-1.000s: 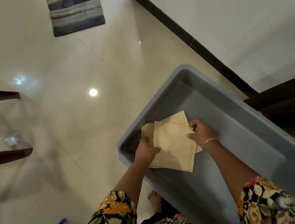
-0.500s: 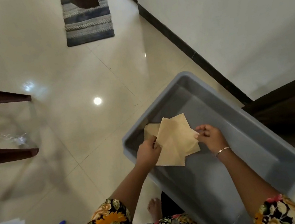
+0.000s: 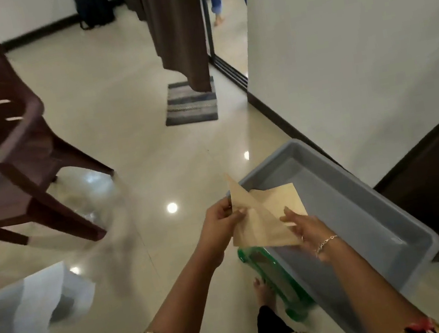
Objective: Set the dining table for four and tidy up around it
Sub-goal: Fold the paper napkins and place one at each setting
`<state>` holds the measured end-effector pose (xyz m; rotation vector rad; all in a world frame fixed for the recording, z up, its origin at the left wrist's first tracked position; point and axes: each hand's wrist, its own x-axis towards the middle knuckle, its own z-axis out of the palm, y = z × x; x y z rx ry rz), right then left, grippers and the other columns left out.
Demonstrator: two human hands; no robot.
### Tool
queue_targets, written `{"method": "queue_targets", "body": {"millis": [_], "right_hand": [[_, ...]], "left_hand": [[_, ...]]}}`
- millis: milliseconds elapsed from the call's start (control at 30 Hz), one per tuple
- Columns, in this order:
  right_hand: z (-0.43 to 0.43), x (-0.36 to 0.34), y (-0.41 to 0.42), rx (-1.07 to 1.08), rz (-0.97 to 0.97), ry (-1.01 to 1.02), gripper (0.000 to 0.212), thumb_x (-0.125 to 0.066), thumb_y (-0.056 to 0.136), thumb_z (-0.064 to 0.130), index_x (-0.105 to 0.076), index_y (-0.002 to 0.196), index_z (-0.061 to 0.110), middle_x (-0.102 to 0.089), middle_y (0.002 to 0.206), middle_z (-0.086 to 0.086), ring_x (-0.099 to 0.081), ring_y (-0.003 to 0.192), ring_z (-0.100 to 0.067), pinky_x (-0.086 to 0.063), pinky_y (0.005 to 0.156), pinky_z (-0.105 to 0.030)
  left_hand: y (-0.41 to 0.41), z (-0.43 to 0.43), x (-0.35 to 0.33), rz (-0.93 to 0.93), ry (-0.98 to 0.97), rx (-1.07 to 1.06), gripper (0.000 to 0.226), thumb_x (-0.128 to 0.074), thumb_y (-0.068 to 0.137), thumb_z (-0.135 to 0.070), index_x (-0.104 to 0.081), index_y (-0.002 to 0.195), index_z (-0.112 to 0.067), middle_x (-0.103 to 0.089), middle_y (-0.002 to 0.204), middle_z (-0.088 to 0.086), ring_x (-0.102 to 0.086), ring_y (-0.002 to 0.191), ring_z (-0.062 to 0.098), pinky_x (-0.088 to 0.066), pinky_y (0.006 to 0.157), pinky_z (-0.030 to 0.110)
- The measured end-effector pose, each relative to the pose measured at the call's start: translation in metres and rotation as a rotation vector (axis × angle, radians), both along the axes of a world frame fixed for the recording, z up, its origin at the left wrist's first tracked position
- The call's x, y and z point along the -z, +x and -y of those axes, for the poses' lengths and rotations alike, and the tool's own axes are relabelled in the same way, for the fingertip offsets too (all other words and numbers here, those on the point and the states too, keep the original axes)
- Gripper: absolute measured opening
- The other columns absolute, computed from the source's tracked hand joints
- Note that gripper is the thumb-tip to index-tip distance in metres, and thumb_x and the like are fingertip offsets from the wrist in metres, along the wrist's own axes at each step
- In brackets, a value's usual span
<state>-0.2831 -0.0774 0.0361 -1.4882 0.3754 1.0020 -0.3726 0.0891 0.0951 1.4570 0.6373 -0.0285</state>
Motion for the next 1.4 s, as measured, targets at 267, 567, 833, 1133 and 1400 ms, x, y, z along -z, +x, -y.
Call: {"method": "queue_targets", "body": {"millis": [267, 567, 833, 1133, 1400], "right_hand": [[-0.022, -0.122, -0.111, -0.02, -0.031, 0.37, 0.013, -0.055, 0.09, 0.015, -0.061, 0.094, 0.004, -0.067, 0.079, -0.012, -0.063, 0.071, -0.022, -0.056, 0.05, -0.028], [-0.04, -0.236, -0.204, -0.702, 0.595, 0.329, 0.024, -0.059, 0.082, -0.004, -0.062, 0.104, 0.006, -0.065, 0.089, -0.009, -0.063, 0.079, -0.021, -0.056, 0.058, -0.022], [-0.026, -0.253, -0.3, -1.05, 0.566, 0.482, 0.02, -0.062, 0.079, -0.005, -0.065, 0.094, 0.009, -0.066, 0.077, -0.002, -0.062, 0.067, -0.013, -0.054, 0.057, -0.019], [0.008, -0.198, -0.441, -1.298, 0.32, 0.471, 0.032, -0.06, 0.073, -0.019, -0.06, 0.09, 0.009, -0.06, 0.083, -0.009, -0.059, 0.072, -0.021, -0.056, 0.054, -0.024], [-0.028, -0.2, -0.607, -1.515, 0.36, 0.606, 0.034, -0.063, 0.075, -0.015, -0.061, 0.099, 0.01, -0.055, 0.091, -0.013, -0.058, 0.068, -0.023, -0.057, 0.054, -0.026]], "left_hand": [[-0.153, -0.007, -0.066, 0.239, -0.094, -0.263, 0.027, -0.049, 0.092, -0.002, -0.059, 0.117, -0.006, -0.068, 0.102, 0.01, -0.063, 0.095, 0.027, -0.053, 0.074, 0.036], [-0.312, 0.051, -0.092, 0.539, -0.386, -0.499, 0.071, -0.089, 0.053, -0.023, -0.055, 0.114, -0.008, -0.071, 0.103, 0.011, -0.069, 0.091, 0.025, -0.058, 0.069, 0.036], [-0.43, 0.112, -0.13, 0.694, -0.317, -1.054, 0.021, -0.044, 0.092, 0.001, -0.06, 0.105, -0.003, -0.074, 0.085, 0.008, -0.071, 0.072, 0.016, -0.057, 0.058, 0.027], [-0.58, 0.217, -0.116, 0.537, -0.113, -1.334, 0.033, -0.065, 0.078, 0.004, -0.061, 0.109, -0.007, -0.073, 0.087, 0.005, -0.07, 0.074, 0.015, -0.057, 0.058, 0.026], [-0.726, 0.255, -0.109, 0.334, 0.158, -1.631, 0.046, -0.07, 0.071, 0.008, -0.06, 0.11, -0.014, -0.065, 0.098, 0.01, -0.063, 0.075, 0.015, -0.054, 0.06, 0.026]]}}
